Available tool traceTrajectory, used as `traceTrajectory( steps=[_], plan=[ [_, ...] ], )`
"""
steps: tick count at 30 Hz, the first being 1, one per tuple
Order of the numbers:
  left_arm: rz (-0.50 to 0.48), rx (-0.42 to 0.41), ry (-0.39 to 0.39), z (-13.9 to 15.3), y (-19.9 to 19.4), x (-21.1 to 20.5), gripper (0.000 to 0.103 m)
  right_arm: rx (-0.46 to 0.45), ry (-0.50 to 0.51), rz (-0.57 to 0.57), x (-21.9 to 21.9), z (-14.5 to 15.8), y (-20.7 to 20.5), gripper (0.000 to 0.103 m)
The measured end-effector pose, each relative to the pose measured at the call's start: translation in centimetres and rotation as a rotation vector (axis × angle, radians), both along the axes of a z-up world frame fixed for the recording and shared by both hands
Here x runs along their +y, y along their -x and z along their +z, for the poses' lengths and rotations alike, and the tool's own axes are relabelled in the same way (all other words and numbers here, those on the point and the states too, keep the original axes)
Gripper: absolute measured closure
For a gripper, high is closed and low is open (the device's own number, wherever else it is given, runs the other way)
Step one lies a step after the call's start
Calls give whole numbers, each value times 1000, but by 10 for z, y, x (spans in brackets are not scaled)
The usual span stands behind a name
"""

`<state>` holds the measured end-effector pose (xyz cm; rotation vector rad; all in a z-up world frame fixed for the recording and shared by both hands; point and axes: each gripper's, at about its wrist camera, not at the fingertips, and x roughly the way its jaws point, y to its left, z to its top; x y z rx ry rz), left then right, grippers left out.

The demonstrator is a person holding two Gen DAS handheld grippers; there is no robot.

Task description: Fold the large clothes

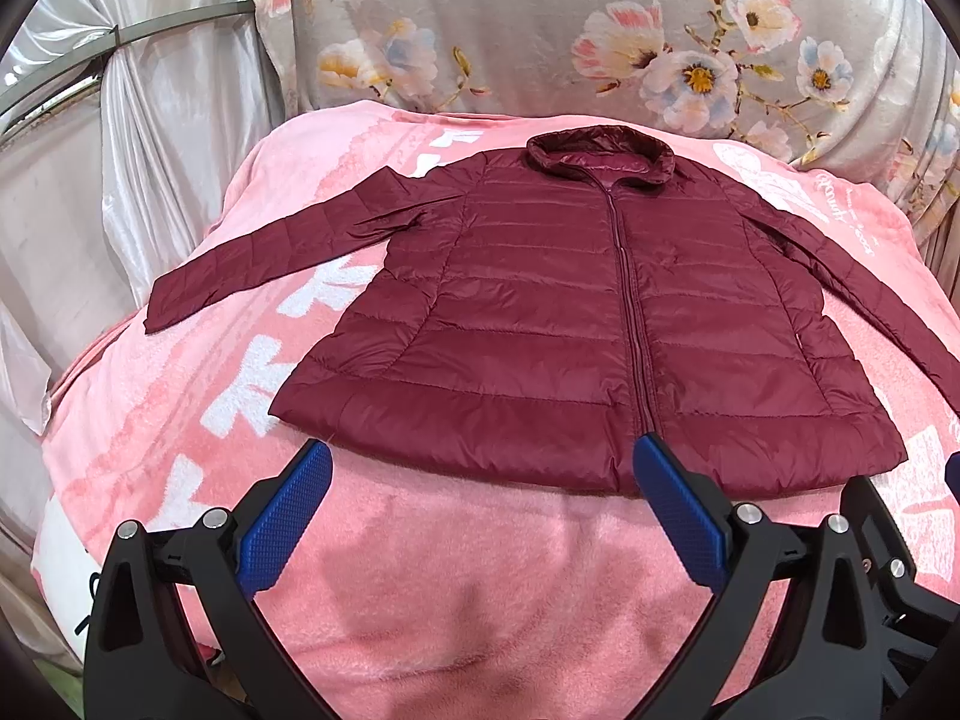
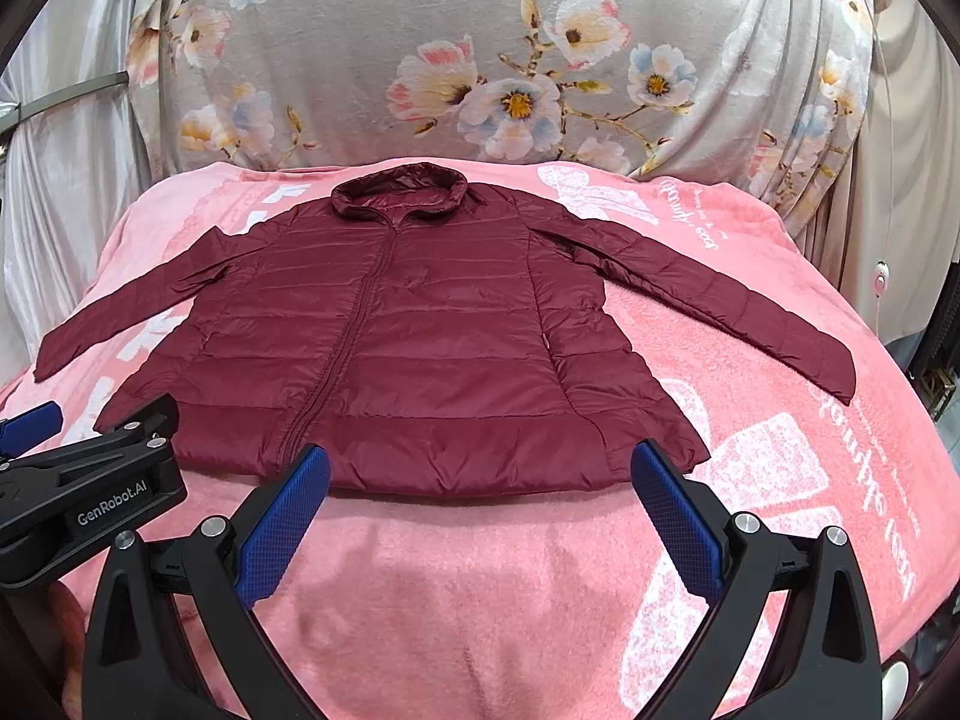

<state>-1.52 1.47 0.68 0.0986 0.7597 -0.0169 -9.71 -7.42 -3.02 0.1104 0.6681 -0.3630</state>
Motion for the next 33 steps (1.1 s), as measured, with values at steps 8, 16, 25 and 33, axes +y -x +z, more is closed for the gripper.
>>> traceTrajectory(
  steps=[8,16,25,33],
  plan=[
    [-1,1,0,-1,1,1,5,1,-1,1,1,-1,-1,5],
    [1,2,0,-1,0,0,5,4,-1,2,1,-1,-1,5],
    [-1,12,-11,-14,-5,1,5,7,-52,8,-20,-7,-9,5],
    [7,37,16,-20,-49,14,5,-4,-230,-272,-173,-20,-15,5]
  ],
)
